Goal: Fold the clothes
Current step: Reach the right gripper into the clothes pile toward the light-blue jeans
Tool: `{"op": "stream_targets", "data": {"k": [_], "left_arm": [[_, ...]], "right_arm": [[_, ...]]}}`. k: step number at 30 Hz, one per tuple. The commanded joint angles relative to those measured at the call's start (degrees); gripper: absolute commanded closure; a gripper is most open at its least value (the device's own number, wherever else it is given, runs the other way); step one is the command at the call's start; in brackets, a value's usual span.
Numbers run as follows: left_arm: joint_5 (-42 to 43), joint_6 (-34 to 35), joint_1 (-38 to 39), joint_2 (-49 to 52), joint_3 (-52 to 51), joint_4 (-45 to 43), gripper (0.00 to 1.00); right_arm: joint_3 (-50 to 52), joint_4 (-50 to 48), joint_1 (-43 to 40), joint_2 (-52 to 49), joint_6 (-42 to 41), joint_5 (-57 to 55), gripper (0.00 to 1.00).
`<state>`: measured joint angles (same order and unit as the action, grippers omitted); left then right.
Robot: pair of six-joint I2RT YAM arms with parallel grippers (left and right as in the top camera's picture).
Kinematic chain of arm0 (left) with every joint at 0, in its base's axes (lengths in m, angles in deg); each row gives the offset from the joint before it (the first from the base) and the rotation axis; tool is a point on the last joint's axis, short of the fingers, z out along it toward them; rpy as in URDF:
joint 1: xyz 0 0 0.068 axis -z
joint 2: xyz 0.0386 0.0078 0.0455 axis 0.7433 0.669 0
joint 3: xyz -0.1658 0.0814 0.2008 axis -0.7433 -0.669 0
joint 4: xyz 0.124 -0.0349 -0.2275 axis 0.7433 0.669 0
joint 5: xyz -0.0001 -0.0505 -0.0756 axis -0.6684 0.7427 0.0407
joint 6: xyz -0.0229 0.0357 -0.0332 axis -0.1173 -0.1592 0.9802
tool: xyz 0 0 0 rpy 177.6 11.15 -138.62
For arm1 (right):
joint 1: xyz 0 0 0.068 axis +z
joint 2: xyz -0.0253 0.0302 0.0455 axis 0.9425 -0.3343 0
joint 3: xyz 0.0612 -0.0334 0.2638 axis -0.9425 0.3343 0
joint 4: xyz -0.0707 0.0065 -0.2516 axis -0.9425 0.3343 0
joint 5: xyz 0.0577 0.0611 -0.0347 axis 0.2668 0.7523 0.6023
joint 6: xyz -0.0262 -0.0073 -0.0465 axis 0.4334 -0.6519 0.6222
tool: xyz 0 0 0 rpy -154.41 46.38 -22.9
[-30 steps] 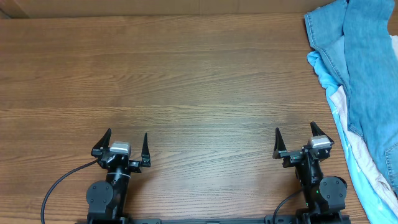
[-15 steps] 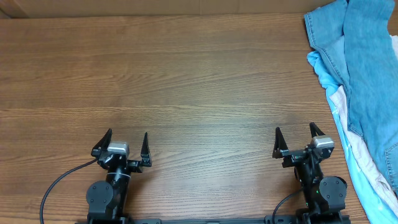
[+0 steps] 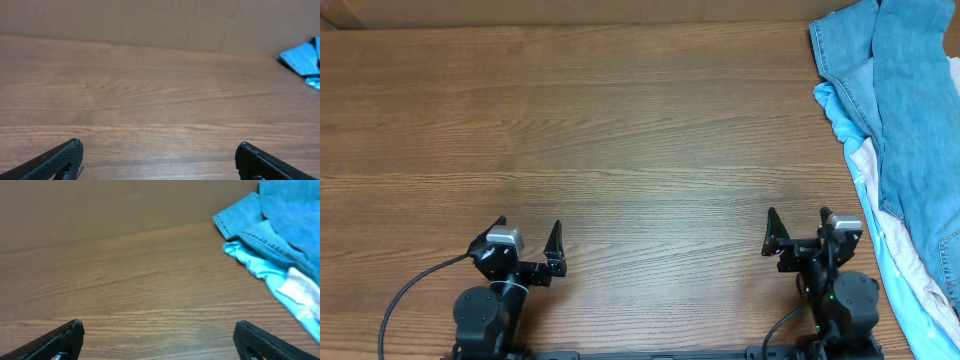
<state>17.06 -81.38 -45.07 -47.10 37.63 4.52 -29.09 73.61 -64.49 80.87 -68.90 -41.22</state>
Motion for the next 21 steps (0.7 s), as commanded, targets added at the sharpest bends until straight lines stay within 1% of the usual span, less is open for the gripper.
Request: {"op": "stream_targets", "data": {"k": [1, 6, 9, 13, 15, 16, 18, 19, 20, 21], "left_arm": [[1.22, 0.76, -0.33, 4.42, 7.17, 1.77, 0.00], [1.20, 0.20, -0.33, 15.17, 15.56, 7.43, 0.00], [1.22, -1.46, -0.33, 21.90, 20.70, 11.17, 0.00], [1.29, -2.21, -0.33, 30.40, 28.09, 16.63, 0.00], [4.13, -2.03, -0.33, 33.92, 31.43, 19.17, 0.00], [5.27, -2.03, -0.33, 34.62, 32.11, 19.76, 0.00], [6.10, -2.03, -0.33, 35.36, 32.70, 20.22, 0.00], [5.88, -2.03, -0.35, 35.34, 32.70, 20.22, 0.00], [5.70, -2.03, -0.35, 35.34, 32.70, 20.22, 0.00], [5.70, -2.03, -0.35, 35.34, 32.70, 20.17, 0.00]], "right_arm": [[-9.07, 2.69, -0.37, -4.42, -0.92, -2.97, 0.00], [-20.28, 10.34, -0.39, -14.21, -3.54, -4.22, 0.00], [-25.44, 13.16, -0.39, -19.89, -5.53, -4.13, 0.00], [-32.74, 19.43, -0.39, -28.33, -5.60, 0.66, 0.00], [-36.30, 21.57, -0.37, -33.22, -5.44, 5.66, 0.00], [-36.96, 21.81, -0.39, -34.18, -5.22, 5.46, 0.00], [-37.64, 21.84, -0.76, -35.67, -7.82, 0.81, 0.00], [-37.83, 22.05, -1.77, -36.41, -12.13, -4.20, 0.00], [-37.99, 22.34, -2.75, -36.83, -13.77, -6.25, 0.00], [-38.42, 23.10, -5.42, -37.44, -15.43, -7.85, 0.00]]}}
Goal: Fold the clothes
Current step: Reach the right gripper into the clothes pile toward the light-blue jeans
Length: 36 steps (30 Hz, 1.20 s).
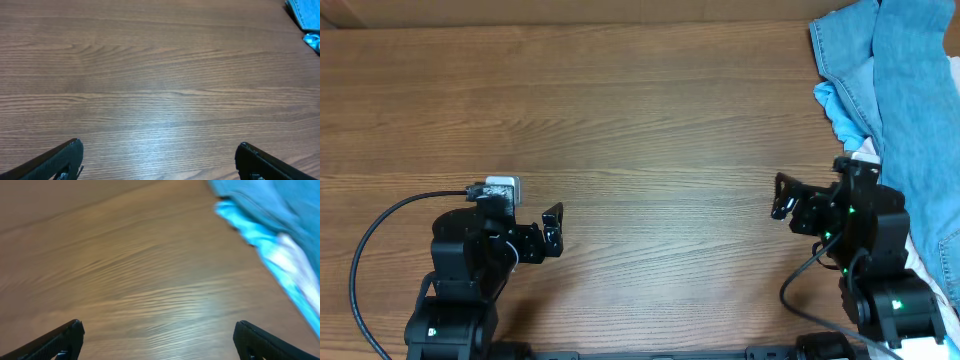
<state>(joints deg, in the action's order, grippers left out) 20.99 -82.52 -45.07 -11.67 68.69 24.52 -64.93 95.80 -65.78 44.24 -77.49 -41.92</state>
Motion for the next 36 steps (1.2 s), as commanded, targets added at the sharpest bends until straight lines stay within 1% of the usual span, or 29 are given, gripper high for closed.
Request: {"op": "stream_targets", "data": {"k": [1, 3, 4, 6, 9, 12, 15, 19, 24, 28, 32, 36], "left_arm": [[1.79, -0.87, -0.35, -0.07, 1.64, 0.17, 0.00], [1.79, -0.87, -0.35, -0.07, 1.64, 0.09, 0.00], [1.77, -0.90, -0.35, -0.07, 1.64, -0.09, 0.00], [1.75, -0.87, -0.35, -0.07, 1.64, -0.50, 0.00], [1.60, -0.85, -0.35, -0.07, 1.64, -1.38, 0.00], [0.59, -0.85, -0.35, -0.07, 1.64, -1.64, 0.00], [-1.62, -0.87, -0.35, -0.07, 1.64, -1.57, 0.00], [-1.75, -0.87, -0.35, -0.07, 1.64, -1.66, 0.00], [-2.82, -0.87, -0.35, -0.07, 1.64, -1.62, 0.00], [-2.82, -0.87, -0.35, -0.07, 1.64, -1.40, 0.00], [-2.84, -0.90, -0.35, -0.02, 1.64, -1.38, 0.00], [-2.82, -0.87, -0.35, -0.02, 1.62, -1.18, 0.00]], "right_arm": [[-2.89, 1.40, -6.01, -1.14, -7.61, -7.32, 0.00], [-4.42, 3.13, -12.96, -2.14, -9.27, -7.15, 0.00], [-5.92, 4.31, -18.84, -3.04, -9.77, -6.62, 0.00], [-8.41, 5.38, -27.96, -4.90, -9.73, -4.04, 0.00], [-11.06, 6.47, -38.51, -8.31, -9.79, -0.22, 0.00], [-11.54, 7.17, -46.66, -12.22, -10.21, 1.27, 0.00], [-11.54, 10.36, -53.75, -17.84, -13.42, -2.38, 0.00], [-11.52, 12.74, -60.28, -24.55, -19.37, -7.02, 0.00], [-11.52, 11.19, -65.05, -30.60, -20.44, -8.85, 0.00], [-11.52, 7.04, -65.96, -33.83, -20.17, -9.09, 0.01], [-11.52, 1.31, -65.94, -35.47, -16.90, -9.75, 0.02], [-11.52, -1.22, -65.94, -37.73, -16.94, -11.30, 0.05]]}}
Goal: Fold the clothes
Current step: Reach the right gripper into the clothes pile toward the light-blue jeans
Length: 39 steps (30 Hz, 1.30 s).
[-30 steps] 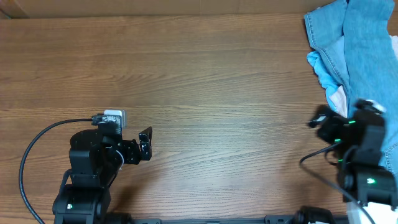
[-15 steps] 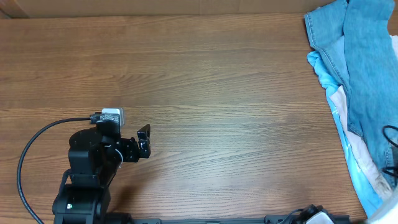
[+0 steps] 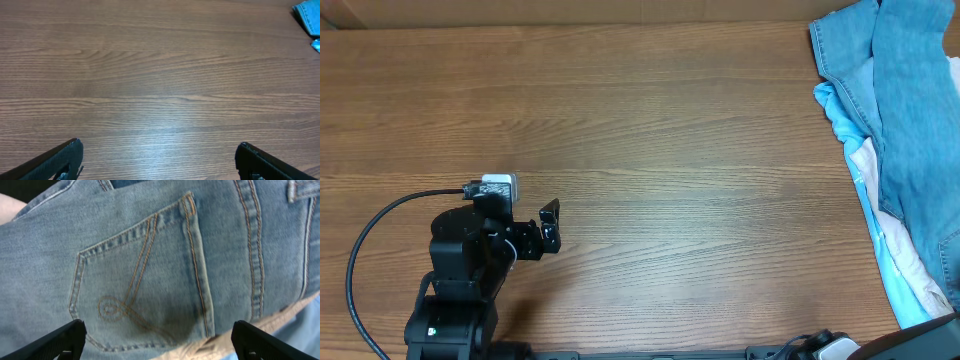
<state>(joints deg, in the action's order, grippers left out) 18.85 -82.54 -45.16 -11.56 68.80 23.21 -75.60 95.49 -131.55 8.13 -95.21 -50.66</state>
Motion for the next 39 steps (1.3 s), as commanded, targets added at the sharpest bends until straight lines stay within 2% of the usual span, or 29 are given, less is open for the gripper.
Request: {"op": "stream_targets", "data": {"k": [1, 8, 10, 15, 18, 19, 21, 26, 28, 30, 32, 33, 34, 36, 39], "left_arm": [[-0.68, -0.87, -0.26, -0.11, 1.51, 0.15, 0.00], [-0.66, -0.85, -0.26, -0.11, 1.51, 0.13, 0.00], [-0.68, -0.85, -0.26, -0.13, 1.53, 0.13, 0.00], [-0.74, -0.85, -0.26, -0.13, 1.53, 0.13, 0.00], [-0.74, -0.85, -0.26, -0.13, 1.51, 0.13, 0.00], [-0.74, -0.85, -0.26, -0.13, 1.51, 0.13, 0.00], [-0.79, -0.87, -0.26, -0.13, 1.51, 0.13, 0.00], [-0.83, -0.87, -0.26, -0.11, 1.53, 0.13, 0.00], [-0.83, -0.85, -0.26, -0.11, 1.51, 0.11, 0.00], [-0.81, -0.85, -0.26, -0.11, 1.53, 0.15, 0.00], [-0.79, -0.85, -0.26, -0.11, 1.51, 0.22, 0.00], [-0.81, -0.85, -0.26, -0.13, 1.53, 0.26, 0.00], [-0.79, -0.85, -0.26, -0.13, 1.51, 0.26, 0.00], [-0.79, -0.85, -0.26, -0.13, 1.53, 0.20, 0.00], [-0.81, -0.87, -0.26, -0.11, 1.51, 0.17, 0.00]], "right_arm": [[-0.85, -1.03, -0.17, -2.14, 0.79, -3.80, 0.05], [-0.85, -2.84, -0.17, -5.62, 0.81, -6.60, 0.05], [-0.85, -3.91, -0.17, -6.25, 0.79, -6.56, 0.08], [-0.85, -6.69, -0.17, -6.54, 0.81, -6.58, 0.38], [-0.85, -7.06, -0.17, -6.54, 0.83, -6.56, 0.78], [-0.85, -7.06, -0.17, -6.54, 0.81, -6.47, 0.95], [-0.85, -7.08, -0.02, -6.54, 1.14, -5.55, 0.96], [-1.90, -9.38, 4.57, -5.14, 9.44, 6.08, 0.96], [-2.93, -8.98, 7.54, -4.31, 11.23, 5.11, 0.96], [-3.74, -7.41, 11.23, -3.23, 11.26, -1.79, 0.96], [-3.76, -5.11, 12.61, -2.75, 9.18, -7.74, 0.75], [-3.76, -2.71, 12.52, -2.75, 5.99, -9.70, 0.60], [-3.72, -1.60, 12.09, -2.82, 4.39, -10.34, 0.54], [-3.39, 0.37, 9.68, -2.86, 1.49, -10.56, 0.48], [-2.80, 0.68, 6.21, -2.89, 1.36, -9.11, 0.47]]}}
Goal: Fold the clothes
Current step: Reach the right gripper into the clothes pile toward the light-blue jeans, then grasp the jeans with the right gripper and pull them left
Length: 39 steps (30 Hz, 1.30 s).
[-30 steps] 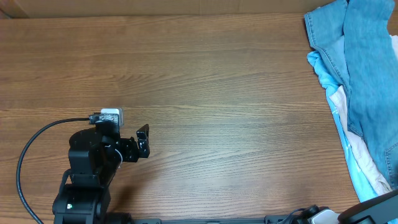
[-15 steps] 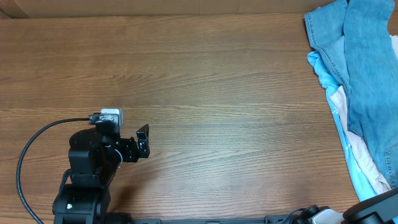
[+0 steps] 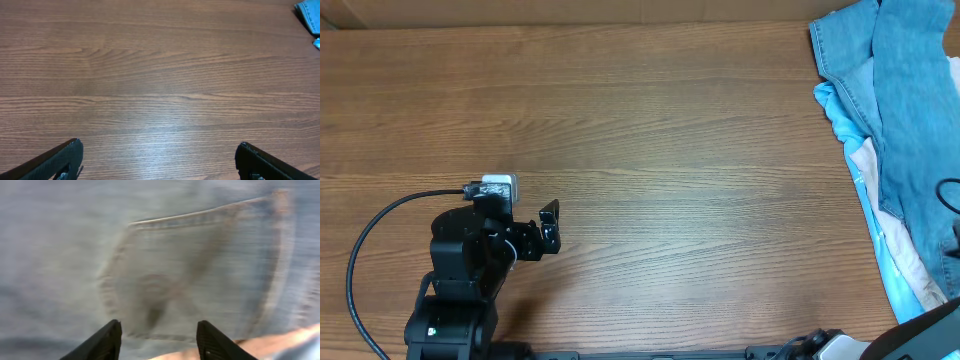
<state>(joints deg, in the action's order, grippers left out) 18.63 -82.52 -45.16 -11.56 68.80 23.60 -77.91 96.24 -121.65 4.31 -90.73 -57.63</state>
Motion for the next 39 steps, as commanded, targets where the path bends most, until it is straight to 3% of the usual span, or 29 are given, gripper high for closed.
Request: {"op": "stream_targets", "data": {"k": [1, 7, 13, 14, 15, 16, 23, 29, 39], "left_arm": [[-0.59, -0.90, -0.26, -0.11, 1.51, -0.22, 0.00], [-0.59, -0.90, -0.26, -0.11, 1.51, -0.20, 0.00], [-0.57, -0.87, -0.26, -0.11, 1.51, -0.17, 0.00], [-0.57, -0.87, -0.26, -0.11, 1.53, -0.17, 0.00], [-0.55, -0.85, -0.26, -0.11, 1.51, -0.20, 0.00], [-0.55, -0.70, -0.26, -0.11, 1.51, -0.22, 0.00], [-0.57, -0.46, -0.26, -0.11, 1.51, -0.24, 0.00], [-0.59, -0.46, -0.26, -0.07, 1.51, -0.26, 0.00], [-0.59, -0.46, -0.26, -0.07, 1.51, -0.37, 0.00]], "right_arm": [[-0.09, -0.26, -5.46, 0.87, -3.21, -0.68, 0.47], [1.90, -3.10, -11.85, -2.80, -3.04, 2.95, 0.46], [2.01, -6.40, -12.22, -7.06, -1.31, 3.10, 0.47], [2.01, -6.69, -12.22, -7.23, -1.33, 3.21, 0.56], [2.01, -7.32, -12.22, -7.26, -1.33, 3.69, 0.85], [1.88, -7.56, -12.22, -7.26, -1.33, 4.11, 0.96], [-4.13, -5.68, -7.17, -5.38, 4.37, 20.09, 0.96], [-10.54, -2.14, 10.73, 0.20, 11.61, 21.16, 0.96], [-11.06, -0.50, 53.42, 2.45, 13.70, 19.78, 0.96]]}}
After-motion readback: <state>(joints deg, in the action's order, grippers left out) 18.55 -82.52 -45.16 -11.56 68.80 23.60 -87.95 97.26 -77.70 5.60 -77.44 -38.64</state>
